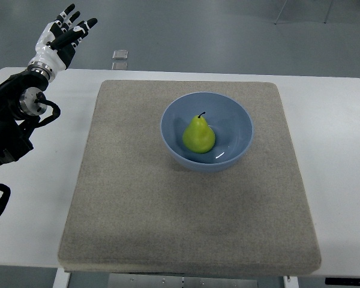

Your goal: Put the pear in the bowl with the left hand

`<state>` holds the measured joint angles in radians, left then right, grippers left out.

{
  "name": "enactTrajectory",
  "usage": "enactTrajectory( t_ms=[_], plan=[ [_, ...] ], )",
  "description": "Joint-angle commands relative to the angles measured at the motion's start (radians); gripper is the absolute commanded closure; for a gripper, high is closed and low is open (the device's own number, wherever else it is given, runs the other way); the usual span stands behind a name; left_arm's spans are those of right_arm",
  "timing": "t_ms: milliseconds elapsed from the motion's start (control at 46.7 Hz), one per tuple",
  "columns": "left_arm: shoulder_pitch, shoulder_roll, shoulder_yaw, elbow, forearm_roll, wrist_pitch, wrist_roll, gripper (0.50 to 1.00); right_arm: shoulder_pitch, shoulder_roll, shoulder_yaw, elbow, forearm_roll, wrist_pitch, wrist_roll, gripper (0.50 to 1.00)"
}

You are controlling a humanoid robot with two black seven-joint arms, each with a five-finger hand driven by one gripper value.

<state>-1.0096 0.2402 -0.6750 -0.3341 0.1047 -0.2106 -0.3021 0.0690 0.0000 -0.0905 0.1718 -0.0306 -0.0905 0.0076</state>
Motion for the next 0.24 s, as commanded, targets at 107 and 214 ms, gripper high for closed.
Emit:
enactTrajectory(
  t_ms=[107, 214],
  plan=[
    [0.000, -0.001, -0.001, 0.006, 0.000, 0.000, 0.000, 0.508, 0.000, 0.000, -0.008, 0.000, -0.009, 0.002, 0.000, 0.576],
    [0.000, 0.001, 0.000, 0.024, 0.000, 0.000, 0.000, 0.508, 0.003, 0.000, -0.003, 0.031, -0.008, 0.003, 0.000, 0.576]
  ],
)
